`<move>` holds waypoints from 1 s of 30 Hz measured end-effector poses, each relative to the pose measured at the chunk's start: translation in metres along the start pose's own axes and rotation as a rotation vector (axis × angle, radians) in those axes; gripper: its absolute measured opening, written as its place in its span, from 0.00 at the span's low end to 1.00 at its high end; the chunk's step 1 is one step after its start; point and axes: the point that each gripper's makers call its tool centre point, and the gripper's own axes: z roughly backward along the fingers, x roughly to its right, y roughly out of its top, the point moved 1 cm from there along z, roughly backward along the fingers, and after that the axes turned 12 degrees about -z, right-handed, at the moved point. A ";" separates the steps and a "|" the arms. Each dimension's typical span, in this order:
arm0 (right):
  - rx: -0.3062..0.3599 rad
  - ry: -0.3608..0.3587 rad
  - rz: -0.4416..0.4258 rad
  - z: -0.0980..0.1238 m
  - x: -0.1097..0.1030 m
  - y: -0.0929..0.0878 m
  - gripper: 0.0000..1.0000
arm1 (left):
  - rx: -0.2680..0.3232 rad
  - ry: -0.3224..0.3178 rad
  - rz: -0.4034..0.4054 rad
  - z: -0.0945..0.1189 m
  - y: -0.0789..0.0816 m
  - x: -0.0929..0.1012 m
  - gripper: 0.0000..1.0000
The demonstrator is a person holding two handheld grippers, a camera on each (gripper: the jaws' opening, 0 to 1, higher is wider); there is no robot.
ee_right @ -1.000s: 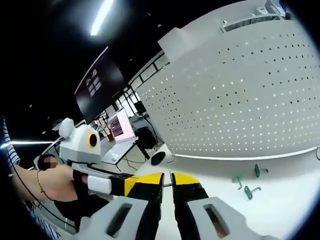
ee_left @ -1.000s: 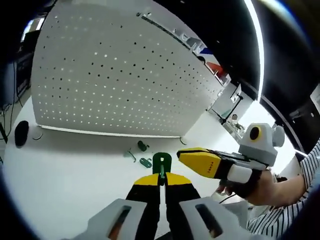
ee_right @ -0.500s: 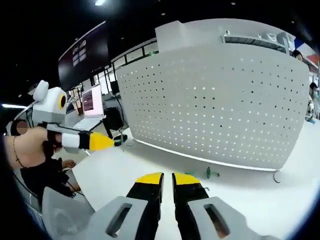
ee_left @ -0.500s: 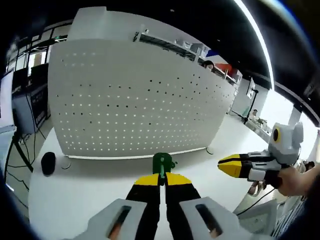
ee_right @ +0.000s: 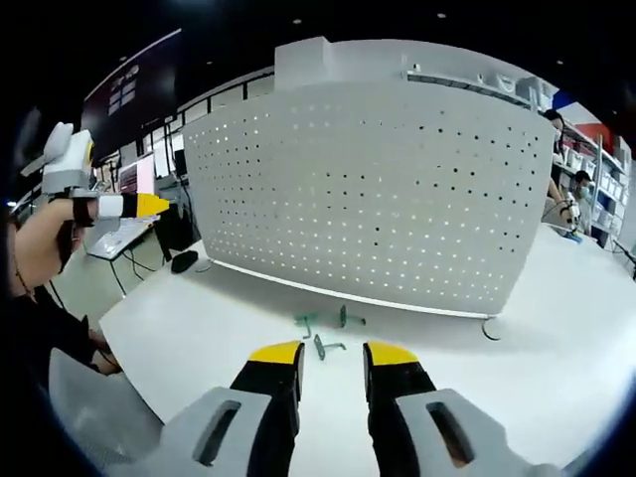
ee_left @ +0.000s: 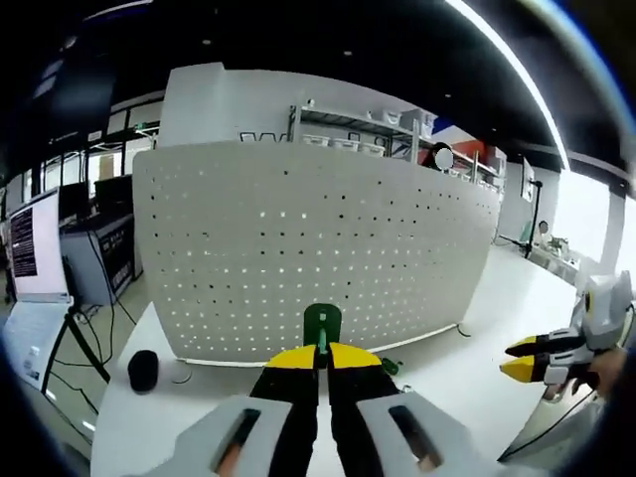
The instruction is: Insert the hook assembly into the mounting plate slot until the hook locks in place.
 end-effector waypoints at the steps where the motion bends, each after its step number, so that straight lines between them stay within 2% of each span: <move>1: -0.003 -0.002 -0.001 0.000 0.001 -0.001 0.23 | 0.007 0.013 0.006 -0.001 0.003 -0.004 0.01; 3: -0.009 0.000 -0.004 0.001 0.002 -0.003 0.24 | 0.020 0.019 0.042 -0.003 0.010 -0.007 0.01; 14: -0.028 -0.007 -0.027 0.004 0.005 -0.015 0.29 | 0.106 0.108 0.022 -0.020 0.053 -0.026 0.01; 18: -0.040 -0.022 -0.044 0.007 0.010 -0.021 0.32 | 0.128 0.111 0.007 -0.028 0.065 -0.027 0.01; 19: -0.044 -0.026 -0.048 0.008 0.012 -0.023 0.33 | 0.118 0.095 0.007 -0.030 0.065 -0.024 0.01; 27: -0.048 -0.067 -0.050 0.016 0.025 -0.028 0.39 | 0.129 0.121 0.007 -0.037 0.073 -0.033 0.01; 30: -0.055 -0.066 -0.058 0.018 0.026 -0.030 0.40 | 0.134 0.118 0.042 -0.040 0.077 -0.040 0.01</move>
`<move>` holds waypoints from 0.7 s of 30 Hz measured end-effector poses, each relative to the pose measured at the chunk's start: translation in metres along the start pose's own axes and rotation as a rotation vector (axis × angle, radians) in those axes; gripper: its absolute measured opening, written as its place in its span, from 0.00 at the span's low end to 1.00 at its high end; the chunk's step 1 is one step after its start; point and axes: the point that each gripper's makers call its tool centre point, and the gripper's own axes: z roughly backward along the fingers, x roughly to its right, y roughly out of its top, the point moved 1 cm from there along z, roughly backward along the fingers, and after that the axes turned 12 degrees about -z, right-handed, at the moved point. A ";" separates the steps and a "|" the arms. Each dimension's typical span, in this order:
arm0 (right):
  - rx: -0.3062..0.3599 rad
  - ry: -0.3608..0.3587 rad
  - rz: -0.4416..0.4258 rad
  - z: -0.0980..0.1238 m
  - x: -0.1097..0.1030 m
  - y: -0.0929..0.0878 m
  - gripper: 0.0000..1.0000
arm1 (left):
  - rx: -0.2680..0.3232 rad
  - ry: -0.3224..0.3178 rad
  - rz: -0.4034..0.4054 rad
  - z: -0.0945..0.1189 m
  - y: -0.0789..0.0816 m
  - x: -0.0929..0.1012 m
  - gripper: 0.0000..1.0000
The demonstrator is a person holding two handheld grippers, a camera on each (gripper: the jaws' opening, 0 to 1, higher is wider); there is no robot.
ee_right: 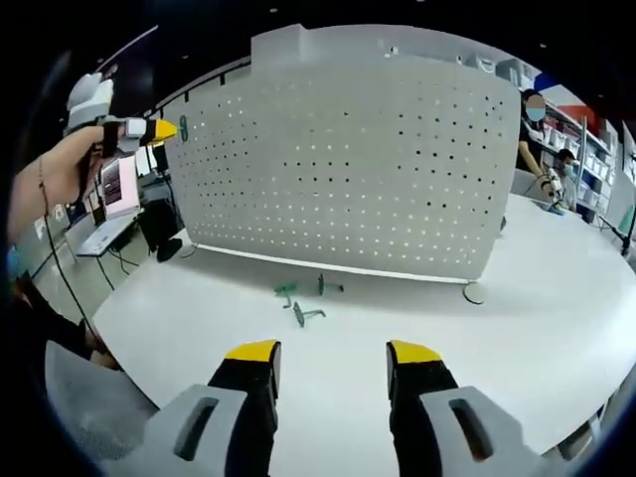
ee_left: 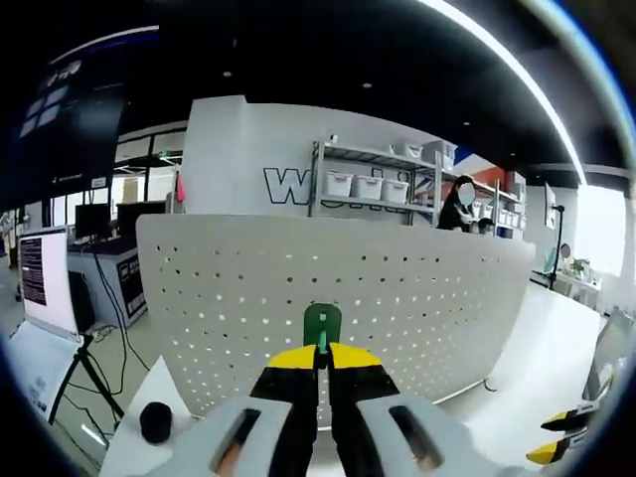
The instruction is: Insert the hook assembly into the mounting plate slot until the hook locks in place.
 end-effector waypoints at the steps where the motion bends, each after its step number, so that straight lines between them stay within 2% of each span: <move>1: -0.004 -0.001 -0.002 0.000 0.001 -0.002 0.40 | -0.002 0.007 0.001 -0.002 0.002 -0.004 0.01; 8: -0.008 -0.008 -0.011 0.006 0.006 -0.004 0.42 | 0.034 0.050 -0.005 -0.010 0.021 -0.013 0.01; 21: -0.006 -0.024 -0.005 0.016 0.017 -0.006 0.45 | 0.034 0.093 -0.020 -0.032 0.030 -0.022 0.01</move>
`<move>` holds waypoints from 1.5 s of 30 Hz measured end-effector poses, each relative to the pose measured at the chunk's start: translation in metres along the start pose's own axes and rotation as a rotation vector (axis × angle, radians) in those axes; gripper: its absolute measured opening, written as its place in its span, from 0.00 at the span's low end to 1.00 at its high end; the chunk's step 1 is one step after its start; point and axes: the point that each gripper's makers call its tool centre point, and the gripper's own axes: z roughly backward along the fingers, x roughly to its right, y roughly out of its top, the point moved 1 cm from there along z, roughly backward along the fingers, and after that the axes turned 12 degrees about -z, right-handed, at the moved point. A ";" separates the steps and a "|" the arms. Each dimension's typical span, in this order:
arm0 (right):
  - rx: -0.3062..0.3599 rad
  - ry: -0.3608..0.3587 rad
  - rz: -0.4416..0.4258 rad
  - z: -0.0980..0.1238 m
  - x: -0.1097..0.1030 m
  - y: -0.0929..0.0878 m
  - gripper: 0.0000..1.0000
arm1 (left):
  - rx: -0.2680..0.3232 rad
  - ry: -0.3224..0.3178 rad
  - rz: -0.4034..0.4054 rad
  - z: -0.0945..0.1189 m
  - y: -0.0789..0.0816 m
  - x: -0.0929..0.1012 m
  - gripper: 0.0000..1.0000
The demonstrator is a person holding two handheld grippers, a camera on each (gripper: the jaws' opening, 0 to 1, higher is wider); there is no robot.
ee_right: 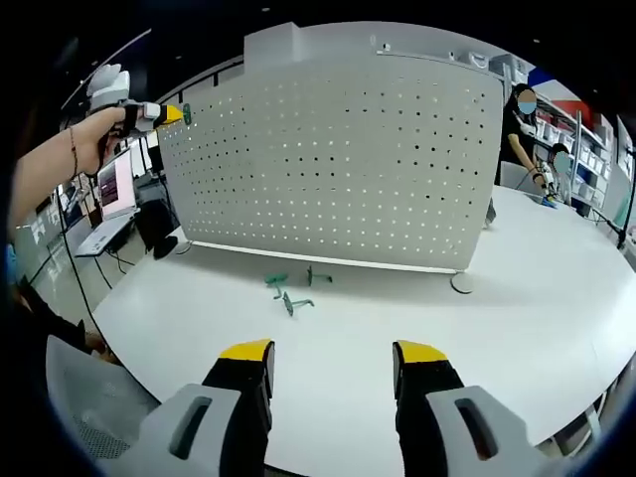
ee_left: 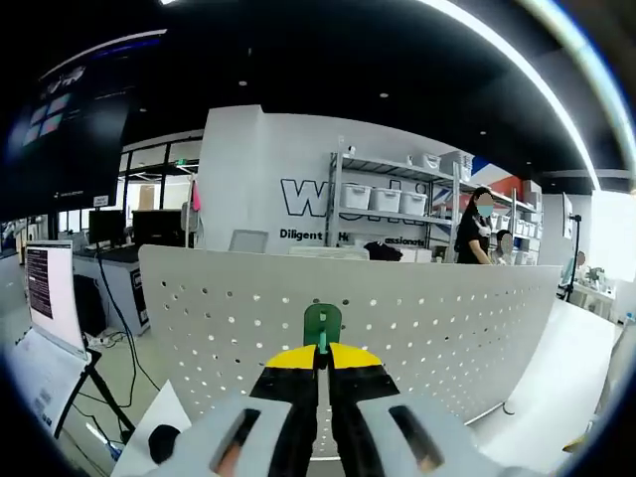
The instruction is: Insert the hook assembly into the mounting plate slot until the hook locks in place.
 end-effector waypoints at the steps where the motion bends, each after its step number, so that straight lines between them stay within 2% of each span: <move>1: -0.001 -0.001 0.009 0.000 0.000 0.000 0.45 | 0.002 0.006 0.008 -0.001 0.000 -0.001 0.01; 9: 0.004 -0.001 0.005 0.000 0.004 0.002 0.45 | 0.011 0.022 0.002 -0.011 0.004 -0.001 0.01; 15: 0.003 0.005 0.015 -0.002 0.005 0.003 0.44 | 0.005 0.058 0.017 -0.018 0.003 -0.012 0.01; 35: 0.004 0.029 0.005 -0.009 0.006 0.005 0.43 | -0.016 0.053 0.006 -0.037 0.002 -0.005 0.01; 40: 0.016 0.037 0.003 -0.011 0.003 0.010 0.43 | -0.039 0.051 0.012 -0.041 -0.005 -0.005 0.01; 45: 0.014 0.042 0.004 -0.012 0.003 0.010 0.42 | -0.049 0.049 0.018 -0.043 -0.004 -0.006 0.01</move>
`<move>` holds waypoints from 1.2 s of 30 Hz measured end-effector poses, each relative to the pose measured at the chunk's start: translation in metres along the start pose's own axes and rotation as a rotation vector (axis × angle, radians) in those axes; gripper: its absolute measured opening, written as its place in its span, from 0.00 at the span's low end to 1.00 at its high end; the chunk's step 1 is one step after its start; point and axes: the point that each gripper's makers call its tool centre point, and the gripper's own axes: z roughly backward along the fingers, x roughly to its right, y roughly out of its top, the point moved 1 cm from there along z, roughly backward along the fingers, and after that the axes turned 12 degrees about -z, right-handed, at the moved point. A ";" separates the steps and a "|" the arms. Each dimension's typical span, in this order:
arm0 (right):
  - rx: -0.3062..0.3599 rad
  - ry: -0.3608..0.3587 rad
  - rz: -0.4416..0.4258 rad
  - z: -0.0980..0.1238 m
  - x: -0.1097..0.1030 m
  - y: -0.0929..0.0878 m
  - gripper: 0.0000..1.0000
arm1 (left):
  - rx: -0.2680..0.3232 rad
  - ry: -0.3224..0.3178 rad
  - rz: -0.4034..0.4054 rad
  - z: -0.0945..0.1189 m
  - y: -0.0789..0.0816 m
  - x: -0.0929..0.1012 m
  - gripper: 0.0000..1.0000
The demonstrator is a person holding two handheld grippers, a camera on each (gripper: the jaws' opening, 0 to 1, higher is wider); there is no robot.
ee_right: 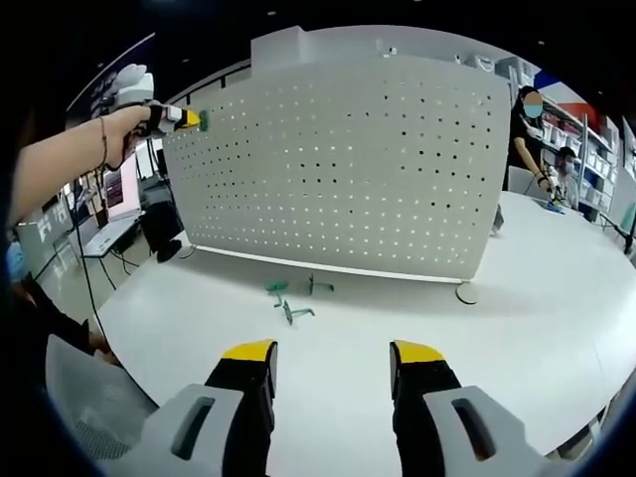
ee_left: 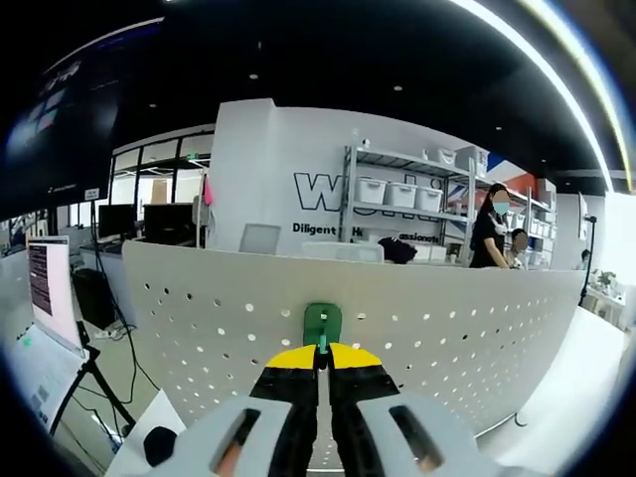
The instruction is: Insert the hook assembly into the mounting plate slot until the hook locks in place.
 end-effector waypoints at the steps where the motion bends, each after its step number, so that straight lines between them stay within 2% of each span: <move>1: 0.000 -0.001 0.000 0.000 0.000 0.000 0.42 | 0.002 0.002 -0.002 0.000 0.000 0.000 0.01; 4: -0.001 -0.002 -0.002 0.000 0.002 0.000 0.42 | -0.017 0.004 0.004 -0.003 -0.006 0.001 0.01; 6: 0.002 -0.004 -0.002 0.001 0.003 0.002 0.42 | 0.005 0.008 0.015 -0.003 -0.005 0.001 0.01; 8: 0.006 -0.005 0.001 0.001 0.004 0.003 0.42 | -0.009 0.006 0.020 -0.004 -0.007 0.003 0.01; 16: 0.008 -0.003 0.000 0.001 0.004 0.004 0.43 | -0.022 0.013 -0.028 0.000 -0.007 0.004 0.03; 17: 0.008 -0.003 -0.001 0.000 0.004 0.004 0.44 | -0.031 0.006 -0.023 0.001 -0.009 0.006 0.05; 19: 0.010 -0.004 -0.002 0.000 0.004 0.004 0.45 | -0.043 -0.020 0.011 0.001 -0.012 0.011 0.16; 21: 0.009 -0.005 -0.003 -0.001 0.005 0.005 0.46 | -0.041 -0.021 0.006 0.003 -0.013 0.011 0.22; 22: 0.012 -0.006 -0.002 -0.001 0.005 0.006 0.46 | -0.044 -0.045 0.003 0.005 -0.014 0.014 0.23; 26: 0.016 -0.010 -0.006 -0.001 0.005 0.007 0.49 | -0.037 -0.053 -0.024 0.015 -0.014 0.014 0.40; 28: 0.016 -0.012 -0.010 -0.002 0.006 0.007 0.50 | -0.023 -0.067 -0.043 0.020 -0.015 0.013 0.42; 32: 0.017 -0.012 -0.014 -0.003 0.004 0.008 0.52 | -0.055 -0.070 -0.022 0.029 -0.033 0.004 0.56; 36: 0.022 -0.007 -0.010 -0.004 0.001 0.011 0.52 | -0.075 -0.076 -0.019 0.040 -0.048 -0.001 0.63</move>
